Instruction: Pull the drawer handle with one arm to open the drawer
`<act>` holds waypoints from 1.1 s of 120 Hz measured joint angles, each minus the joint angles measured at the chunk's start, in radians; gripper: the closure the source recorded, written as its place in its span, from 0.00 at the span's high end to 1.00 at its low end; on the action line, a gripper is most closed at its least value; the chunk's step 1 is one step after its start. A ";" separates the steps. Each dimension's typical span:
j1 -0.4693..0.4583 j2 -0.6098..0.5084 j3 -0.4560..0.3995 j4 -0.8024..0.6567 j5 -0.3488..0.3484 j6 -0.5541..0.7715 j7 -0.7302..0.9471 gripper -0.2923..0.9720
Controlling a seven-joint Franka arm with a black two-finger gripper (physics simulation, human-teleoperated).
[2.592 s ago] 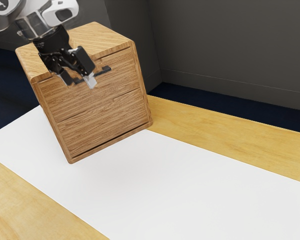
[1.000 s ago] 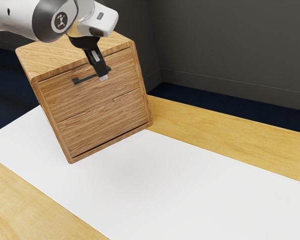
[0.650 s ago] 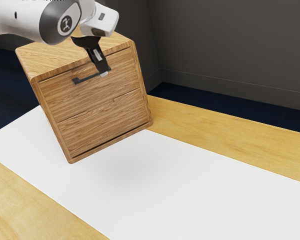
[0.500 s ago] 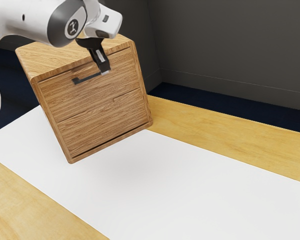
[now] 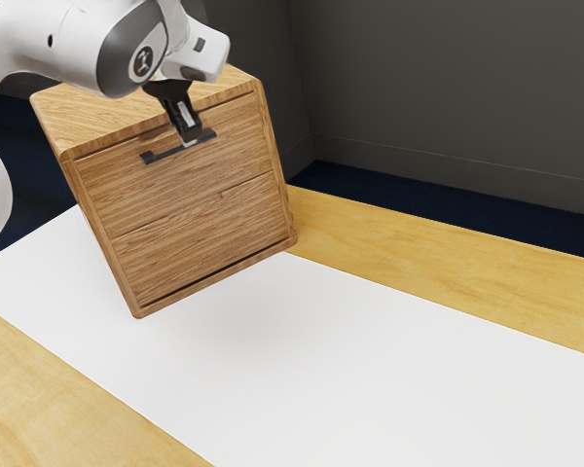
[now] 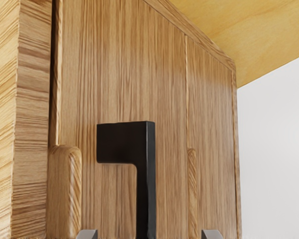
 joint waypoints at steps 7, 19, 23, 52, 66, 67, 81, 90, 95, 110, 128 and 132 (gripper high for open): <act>0.002 0.000 0.001 -0.001 0.000 0.000 0.001 0.39; 0.002 0.005 0.022 -0.003 -0.001 0.001 0.003 0.39; 0.003 0.008 0.025 -0.003 -0.001 0.001 0.004 0.39; 0.003 0.020 0.028 -0.008 -0.004 0.002 0.008 0.38; 0.004 0.028 0.029 -0.009 -0.005 0.002 0.009 0.37; 0.004 0.028 0.029 -0.009 -0.005 0.002 0.009 0.37; 0.007 0.036 0.032 -0.010 -0.011 0.002 0.010 0.36; 0.007 0.037 0.033 -0.010 -0.013 0.002 0.011 0.35; 0.007 0.037 0.033 -0.010 -0.015 0.002 0.011 0.35; 0.007 0.031 0.033 -0.025 -0.018 0.002 0.012 0.34; 0.007 0.015 0.033 -0.043 -0.019 0.002 0.012 0.34; 0.007 0.012 0.033 -0.045 -0.019 0.002 0.012 0.34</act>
